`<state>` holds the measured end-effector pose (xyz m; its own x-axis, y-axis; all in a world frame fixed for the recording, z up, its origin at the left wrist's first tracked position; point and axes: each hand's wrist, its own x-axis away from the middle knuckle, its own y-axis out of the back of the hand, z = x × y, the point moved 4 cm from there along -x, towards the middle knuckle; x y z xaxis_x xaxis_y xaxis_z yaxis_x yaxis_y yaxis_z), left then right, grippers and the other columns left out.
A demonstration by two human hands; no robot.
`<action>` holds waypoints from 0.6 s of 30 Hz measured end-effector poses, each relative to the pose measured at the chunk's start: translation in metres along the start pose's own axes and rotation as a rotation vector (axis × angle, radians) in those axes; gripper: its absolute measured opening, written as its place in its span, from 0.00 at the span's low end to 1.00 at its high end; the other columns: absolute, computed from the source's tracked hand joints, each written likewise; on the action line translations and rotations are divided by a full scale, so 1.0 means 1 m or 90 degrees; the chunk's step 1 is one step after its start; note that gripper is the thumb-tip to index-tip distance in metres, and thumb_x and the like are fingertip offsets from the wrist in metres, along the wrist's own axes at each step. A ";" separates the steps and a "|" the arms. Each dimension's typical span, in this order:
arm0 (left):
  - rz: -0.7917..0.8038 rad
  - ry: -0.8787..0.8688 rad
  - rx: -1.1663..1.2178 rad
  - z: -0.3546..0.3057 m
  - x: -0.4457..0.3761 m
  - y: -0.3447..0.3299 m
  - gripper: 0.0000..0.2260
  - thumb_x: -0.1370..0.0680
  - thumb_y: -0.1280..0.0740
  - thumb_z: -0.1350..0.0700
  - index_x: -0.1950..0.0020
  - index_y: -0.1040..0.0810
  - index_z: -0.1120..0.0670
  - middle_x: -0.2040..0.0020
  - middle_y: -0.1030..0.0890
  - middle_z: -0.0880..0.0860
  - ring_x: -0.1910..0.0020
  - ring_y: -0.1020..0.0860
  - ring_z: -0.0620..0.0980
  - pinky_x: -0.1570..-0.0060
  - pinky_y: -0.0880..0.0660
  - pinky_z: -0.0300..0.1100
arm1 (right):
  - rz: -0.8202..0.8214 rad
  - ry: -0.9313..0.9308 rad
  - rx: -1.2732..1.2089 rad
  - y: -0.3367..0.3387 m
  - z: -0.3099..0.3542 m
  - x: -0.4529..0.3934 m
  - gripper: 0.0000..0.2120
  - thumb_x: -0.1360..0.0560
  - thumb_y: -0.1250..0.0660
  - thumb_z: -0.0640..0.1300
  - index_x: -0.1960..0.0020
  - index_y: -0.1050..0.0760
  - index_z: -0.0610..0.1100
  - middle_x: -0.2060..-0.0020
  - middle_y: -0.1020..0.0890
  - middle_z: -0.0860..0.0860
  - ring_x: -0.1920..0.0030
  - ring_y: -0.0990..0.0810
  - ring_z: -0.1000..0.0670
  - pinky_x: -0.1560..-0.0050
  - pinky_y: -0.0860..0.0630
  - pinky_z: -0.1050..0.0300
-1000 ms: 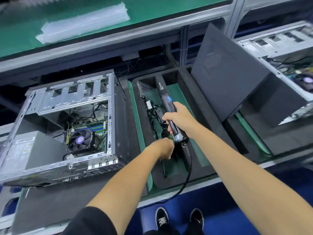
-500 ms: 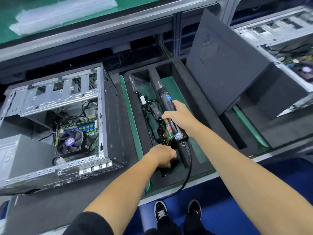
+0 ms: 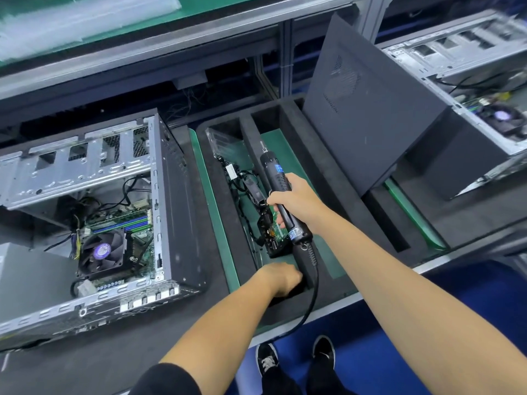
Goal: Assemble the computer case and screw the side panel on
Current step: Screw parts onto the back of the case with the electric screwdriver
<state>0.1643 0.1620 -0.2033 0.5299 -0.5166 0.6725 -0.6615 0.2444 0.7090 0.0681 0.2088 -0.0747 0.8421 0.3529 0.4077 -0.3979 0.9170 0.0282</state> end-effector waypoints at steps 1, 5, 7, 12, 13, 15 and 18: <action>0.009 -0.001 0.008 0.000 -0.001 -0.001 0.12 0.24 0.41 0.68 0.41 0.27 0.64 0.42 0.24 0.63 0.46 0.24 0.62 0.55 0.31 0.48 | -0.001 -0.002 0.003 0.001 -0.001 0.000 0.12 0.27 0.32 0.35 0.47 0.31 0.42 0.63 0.23 0.46 0.76 0.25 0.47 0.73 0.25 0.55; 0.042 0.000 0.022 0.002 -0.001 -0.002 0.15 0.25 0.40 0.69 0.38 0.28 0.64 0.40 0.26 0.62 0.44 0.25 0.61 0.56 0.31 0.46 | 0.000 -0.020 0.015 0.001 -0.003 -0.003 0.19 0.26 0.32 0.37 0.38 0.35 0.43 0.59 0.25 0.47 0.75 0.24 0.48 0.71 0.25 0.56; 0.043 0.000 0.025 0.002 0.000 -0.001 0.15 0.25 0.39 0.69 0.39 0.28 0.64 0.41 0.25 0.62 0.45 0.25 0.61 0.58 0.33 0.45 | 0.004 -0.024 0.020 0.000 -0.004 -0.004 0.22 0.26 0.32 0.37 0.37 0.38 0.48 0.57 0.26 0.49 0.75 0.24 0.48 0.72 0.25 0.57; 0.041 0.005 0.008 -0.001 0.001 -0.003 0.13 0.25 0.40 0.69 0.41 0.27 0.64 0.43 0.25 0.63 0.48 0.24 0.62 0.58 0.32 0.46 | 0.001 -0.018 0.008 0.000 -0.004 -0.002 0.21 0.26 0.33 0.36 0.36 0.34 0.40 0.62 0.24 0.46 0.76 0.25 0.48 0.72 0.25 0.55; 0.040 0.004 0.006 -0.001 0.001 -0.003 0.13 0.25 0.40 0.69 0.41 0.27 0.64 0.44 0.25 0.63 0.48 0.24 0.62 0.59 0.32 0.46 | 0.001 -0.019 0.006 0.000 -0.004 -0.002 0.21 0.26 0.33 0.36 0.35 0.34 0.39 0.63 0.24 0.46 0.76 0.25 0.48 0.72 0.25 0.55; 0.037 0.004 0.009 -0.002 0.004 -0.002 0.12 0.25 0.40 0.69 0.42 0.26 0.64 0.45 0.25 0.63 0.49 0.24 0.62 0.59 0.32 0.47 | -0.002 -0.022 0.005 -0.001 -0.003 -0.001 0.25 0.26 0.33 0.36 0.31 0.36 0.39 0.63 0.23 0.46 0.76 0.25 0.48 0.72 0.25 0.55; 0.037 0.012 0.041 -0.001 0.006 0.003 0.08 0.26 0.38 0.68 0.48 0.26 0.63 0.47 0.24 0.63 0.53 0.24 0.61 0.61 0.29 0.46 | -0.006 -0.022 0.010 -0.001 -0.003 0.000 0.26 0.26 0.33 0.36 0.30 0.36 0.40 0.63 0.23 0.47 0.76 0.25 0.48 0.73 0.25 0.56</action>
<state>0.1664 0.1606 -0.1967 0.4987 -0.4871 0.7170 -0.7242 0.2204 0.6535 0.0696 0.2083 -0.0778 0.8324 0.3380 0.4391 -0.3965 0.9169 0.0458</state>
